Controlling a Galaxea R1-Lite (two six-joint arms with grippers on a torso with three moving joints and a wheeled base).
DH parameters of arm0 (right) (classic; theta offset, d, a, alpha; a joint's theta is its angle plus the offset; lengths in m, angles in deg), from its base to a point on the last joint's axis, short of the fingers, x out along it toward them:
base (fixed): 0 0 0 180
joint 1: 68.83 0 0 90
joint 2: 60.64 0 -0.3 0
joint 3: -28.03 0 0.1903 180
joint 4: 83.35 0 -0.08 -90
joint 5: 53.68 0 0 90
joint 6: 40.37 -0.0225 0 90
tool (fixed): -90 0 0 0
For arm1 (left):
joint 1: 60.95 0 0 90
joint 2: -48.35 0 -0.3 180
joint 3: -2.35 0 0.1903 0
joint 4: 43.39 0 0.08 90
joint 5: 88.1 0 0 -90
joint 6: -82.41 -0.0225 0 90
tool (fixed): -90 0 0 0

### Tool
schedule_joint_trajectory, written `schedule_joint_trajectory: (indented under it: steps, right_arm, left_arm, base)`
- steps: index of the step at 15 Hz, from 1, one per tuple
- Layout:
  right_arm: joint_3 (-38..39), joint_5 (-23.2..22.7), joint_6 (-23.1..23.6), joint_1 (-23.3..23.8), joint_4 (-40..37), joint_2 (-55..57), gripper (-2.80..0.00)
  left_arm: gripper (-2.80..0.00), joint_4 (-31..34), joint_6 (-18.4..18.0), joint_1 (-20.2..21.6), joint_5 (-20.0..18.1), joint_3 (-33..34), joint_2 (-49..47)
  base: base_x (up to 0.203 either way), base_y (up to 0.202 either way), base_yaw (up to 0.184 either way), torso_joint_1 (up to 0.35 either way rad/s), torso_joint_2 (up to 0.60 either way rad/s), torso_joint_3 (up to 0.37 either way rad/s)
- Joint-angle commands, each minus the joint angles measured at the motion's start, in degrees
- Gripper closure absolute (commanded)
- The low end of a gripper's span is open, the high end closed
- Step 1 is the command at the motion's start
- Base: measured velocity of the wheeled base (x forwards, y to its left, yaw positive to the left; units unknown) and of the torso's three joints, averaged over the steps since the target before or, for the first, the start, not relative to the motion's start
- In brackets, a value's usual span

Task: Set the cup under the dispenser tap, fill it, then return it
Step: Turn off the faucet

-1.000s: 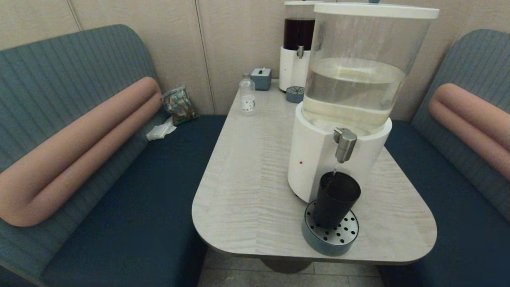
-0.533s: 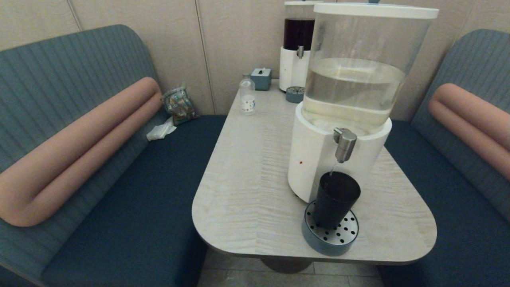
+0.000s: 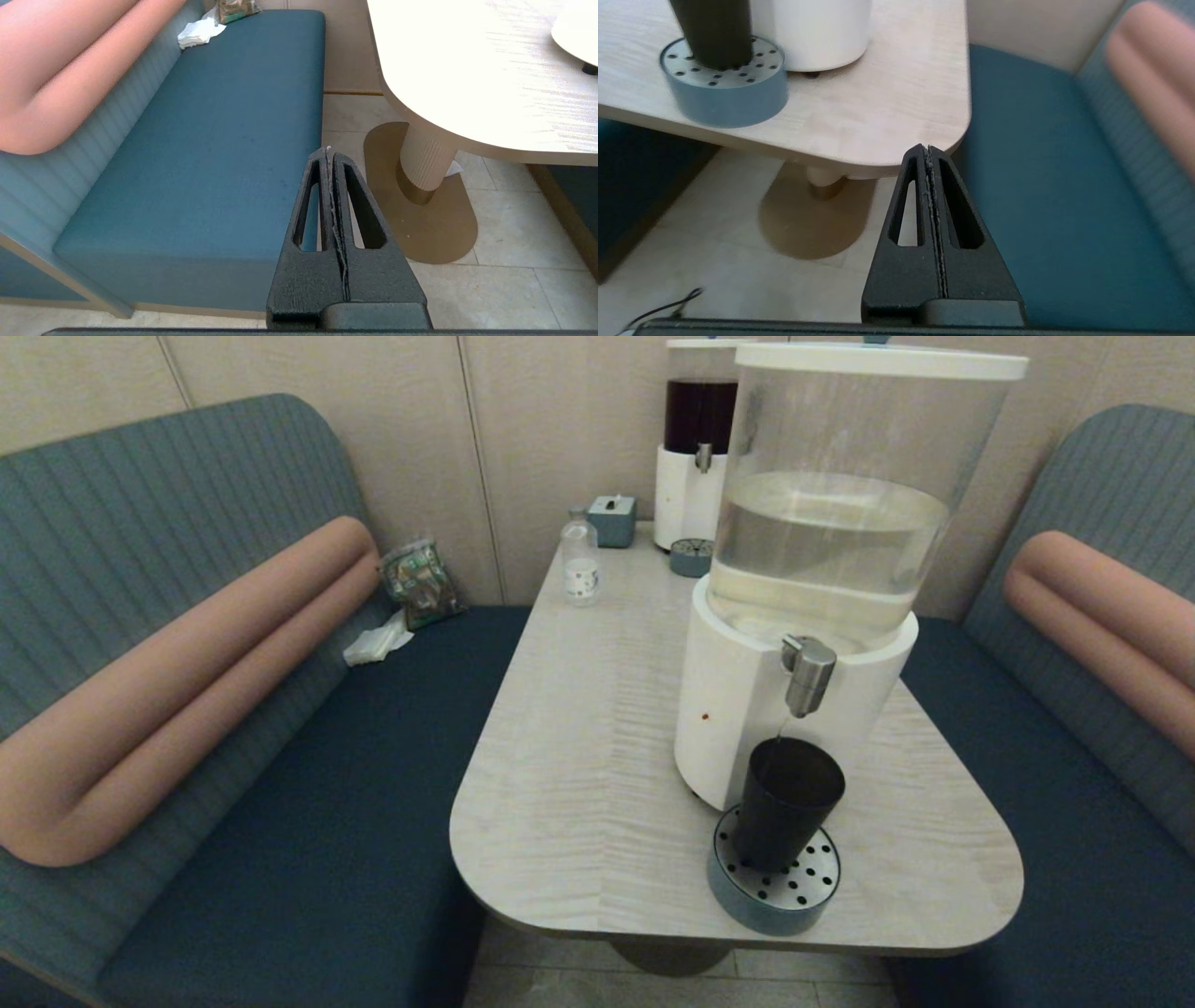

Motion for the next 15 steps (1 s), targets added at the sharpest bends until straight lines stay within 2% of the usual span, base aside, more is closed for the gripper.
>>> schedule_joint_trajectory:
  steps: [1, 3, 10, 11, 13, 15]
  right_arm:
    - [0.8, -0.5, -0.8, 0.1, -1.6, 0.1, 0.00]
    - [-0.2, -0.8, -1.3, 0.1, -5.8, 0.1, 0.00]
    - [-0.1, -0.6, -3.1, 0.0, -5.3, -0.1, 0.00]
    - [-0.1, -0.6, -3.1, 0.0, -5.3, -0.1, 0.00]
    - [-0.1, -0.6, -3.0, 0.0, -5.3, -0.1, 0.00]
    - [-0.1, -0.6, -3.1, 0.0, -5.3, -0.1, 0.00]
  left_arm:
    - [0.00, -0.1, 0.0, 0.0, 0.0, 0.0, -0.1]
    - [0.00, -0.1, 0.1, 0.0, 0.0, 0.0, -0.1]
    - [0.00, -0.1, -0.2, 0.0, -0.3, -1.0, -0.1]
    - [0.00, 0.3, -0.1, 0.0, -0.8, -4.4, -0.4]
    - [0.00, 2.3, 0.1, 0.0, -2.3, -16.5, -5.3]
    - [0.00, 4.2, 1.5, -0.2, -4.2, -28.8, -17.3]
  base:
    - [0.000, 0.000, 0.000, 0.000, 0.00, 0.000]
    - [0.000, 0.000, 0.000, 0.000, 0.00, 0.000]
    - [0.000, 0.000, 0.000, 0.000, 0.00, 0.000]
    - [0.000, 0.000, 0.000, 0.000, 0.00, 0.000]
    - [0.000, 0.000, 0.000, 0.000, 0.00, 0.000]
    - [0.000, 0.000, 0.000, 0.000, 0.00, 0.000]
